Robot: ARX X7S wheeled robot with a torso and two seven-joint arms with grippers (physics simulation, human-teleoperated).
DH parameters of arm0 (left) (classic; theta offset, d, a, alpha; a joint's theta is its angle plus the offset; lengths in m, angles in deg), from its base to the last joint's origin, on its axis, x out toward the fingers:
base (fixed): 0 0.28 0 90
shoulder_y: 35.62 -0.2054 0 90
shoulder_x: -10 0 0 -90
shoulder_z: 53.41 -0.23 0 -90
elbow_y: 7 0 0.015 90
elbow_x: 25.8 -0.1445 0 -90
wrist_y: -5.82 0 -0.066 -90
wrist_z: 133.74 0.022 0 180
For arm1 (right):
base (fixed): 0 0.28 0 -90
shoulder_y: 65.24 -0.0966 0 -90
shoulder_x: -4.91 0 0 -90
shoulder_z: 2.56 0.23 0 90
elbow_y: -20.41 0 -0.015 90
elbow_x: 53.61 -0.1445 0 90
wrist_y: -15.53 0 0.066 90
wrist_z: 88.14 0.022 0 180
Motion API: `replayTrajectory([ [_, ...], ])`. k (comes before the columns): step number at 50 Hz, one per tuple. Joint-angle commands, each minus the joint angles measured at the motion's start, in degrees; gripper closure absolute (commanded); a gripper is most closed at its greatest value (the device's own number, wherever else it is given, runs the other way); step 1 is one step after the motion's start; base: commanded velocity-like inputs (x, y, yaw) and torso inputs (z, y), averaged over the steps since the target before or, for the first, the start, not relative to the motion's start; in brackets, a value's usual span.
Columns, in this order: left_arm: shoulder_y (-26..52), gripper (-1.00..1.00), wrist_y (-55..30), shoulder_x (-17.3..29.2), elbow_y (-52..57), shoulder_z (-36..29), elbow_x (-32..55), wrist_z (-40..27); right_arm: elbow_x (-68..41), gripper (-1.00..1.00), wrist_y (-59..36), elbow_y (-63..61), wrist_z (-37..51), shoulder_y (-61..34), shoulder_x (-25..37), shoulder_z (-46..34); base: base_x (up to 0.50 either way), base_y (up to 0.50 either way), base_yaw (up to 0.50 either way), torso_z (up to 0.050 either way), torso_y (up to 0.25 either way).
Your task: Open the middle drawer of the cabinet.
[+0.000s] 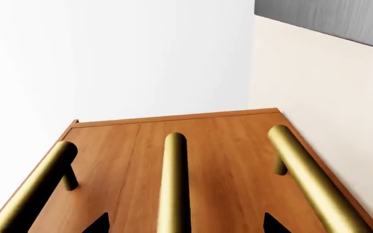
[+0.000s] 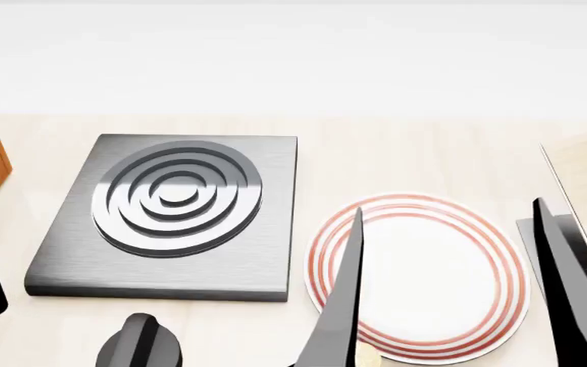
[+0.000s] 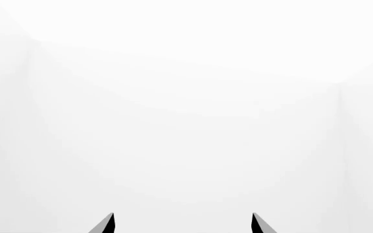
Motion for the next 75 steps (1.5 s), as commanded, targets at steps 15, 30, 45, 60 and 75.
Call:
replayTrajectory([
  [15, 0.85, -1.00, -1.70, -0.17, 0.00, 0.30, -0.22, -0.64, 0.15, -1.00, 0.35, 0.43, -0.76, 0.74, -0.36, 0.41, 0.00, 0.00, 0.00, 0.000, 0.000],
  [30, 0.49, -1.00, -2.48, -0.41, 0.00, -0.07, -0.23, -1.38, 0.17, -1.00, 0.40, 0.46, -1.01, 1.09, -0.28, 0.73, 0.00, 0.00, 0.00, 0.000, 0.000],
  [45, 0.37, -1.00, -2.39, -0.44, 0.00, -0.20, -0.23, -2.43, 0.31, -1.00, -0.02, 0.44, -1.29, 1.42, -0.76, 0.86, 0.00, 0.00, 0.00, 0.000, 0.000],
  [60, 0.61, 1.00, -2.33, -0.15, 0.00, -0.65, -0.27, -3.90, 0.60, -1.00, -0.61, 0.31, -1.66, 1.66, -1.31, 0.92, 0.00, 0.00, 0.00, 0.000, 0.000],
  [75, 0.17, 1.00, -2.06, 0.05, 0.00, -0.91, -0.19, -4.29, 0.68, -1.00, -0.79, 0.47, -2.11, 1.88, -1.73, 1.07, 0.00, 0.00, 0.00, 0.000, 0.001],
])
